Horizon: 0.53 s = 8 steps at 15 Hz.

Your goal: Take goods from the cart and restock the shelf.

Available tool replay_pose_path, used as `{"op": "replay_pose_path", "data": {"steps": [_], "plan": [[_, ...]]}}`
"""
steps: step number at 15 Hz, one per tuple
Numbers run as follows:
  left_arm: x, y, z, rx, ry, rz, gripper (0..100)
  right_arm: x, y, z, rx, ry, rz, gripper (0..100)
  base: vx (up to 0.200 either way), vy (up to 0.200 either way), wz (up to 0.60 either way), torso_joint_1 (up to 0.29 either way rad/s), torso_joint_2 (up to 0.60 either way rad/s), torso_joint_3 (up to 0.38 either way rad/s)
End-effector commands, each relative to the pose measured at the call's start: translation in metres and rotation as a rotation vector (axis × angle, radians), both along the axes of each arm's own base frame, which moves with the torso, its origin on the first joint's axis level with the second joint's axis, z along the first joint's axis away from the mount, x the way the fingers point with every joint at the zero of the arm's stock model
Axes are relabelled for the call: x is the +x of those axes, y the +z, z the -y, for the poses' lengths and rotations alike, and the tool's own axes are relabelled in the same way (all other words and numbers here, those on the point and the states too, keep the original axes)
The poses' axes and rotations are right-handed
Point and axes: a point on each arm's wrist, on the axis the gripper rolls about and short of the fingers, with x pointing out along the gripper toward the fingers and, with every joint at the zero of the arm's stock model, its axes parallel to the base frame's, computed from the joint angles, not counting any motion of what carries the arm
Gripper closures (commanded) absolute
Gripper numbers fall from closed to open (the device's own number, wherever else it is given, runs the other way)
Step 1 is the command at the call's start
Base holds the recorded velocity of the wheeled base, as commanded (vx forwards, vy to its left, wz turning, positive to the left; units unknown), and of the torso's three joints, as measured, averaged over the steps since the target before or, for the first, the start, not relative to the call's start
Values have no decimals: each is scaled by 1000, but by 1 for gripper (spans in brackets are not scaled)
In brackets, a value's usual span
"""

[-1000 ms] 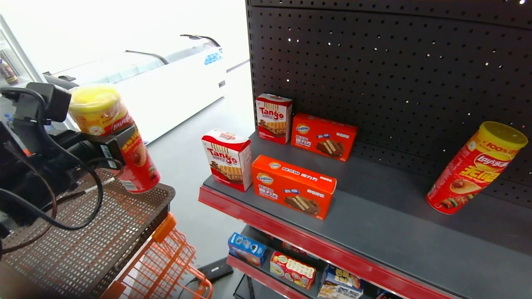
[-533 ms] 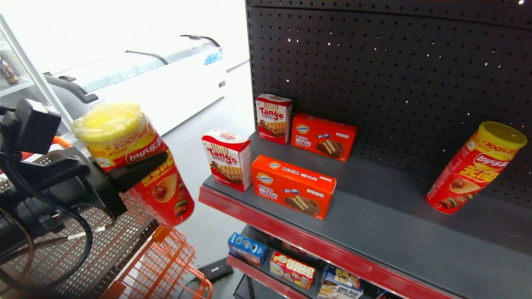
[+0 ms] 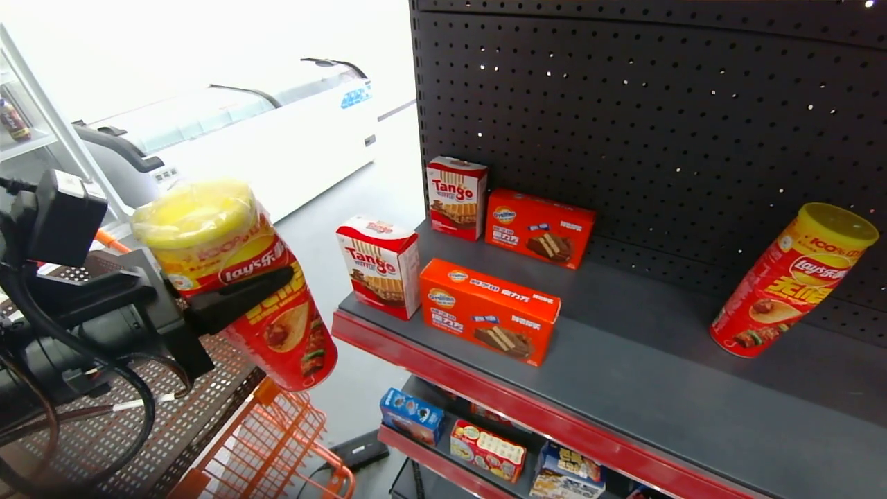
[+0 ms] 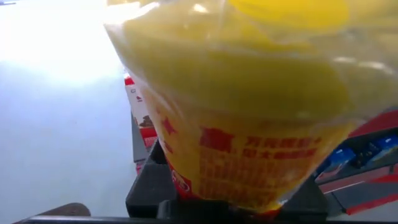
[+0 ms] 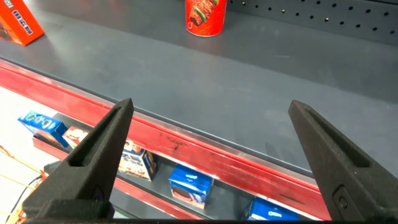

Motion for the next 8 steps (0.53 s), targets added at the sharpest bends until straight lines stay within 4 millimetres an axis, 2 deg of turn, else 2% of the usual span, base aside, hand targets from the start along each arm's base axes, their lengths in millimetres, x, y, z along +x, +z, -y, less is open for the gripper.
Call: {"op": "replay_pose_path", "data": {"steps": [1,3,5,8], "plan": [[13,0,4,3,-18,-7,100,0,0,0,0,0,-1,0,0,0,0,0,0,0],[23,11,17,-3,-85,27,100,0,0,0,0,0,-1,0,0,0,0,0,0,0],[18,11,29,-4,-174,27,100,0,0,0,-2,2,-1,0,0,0,0,0,0,0],[14,12,36,0,-269,33,100,0,0,0,-2,2,-1,0,0,0,0,0,0,0]]}}
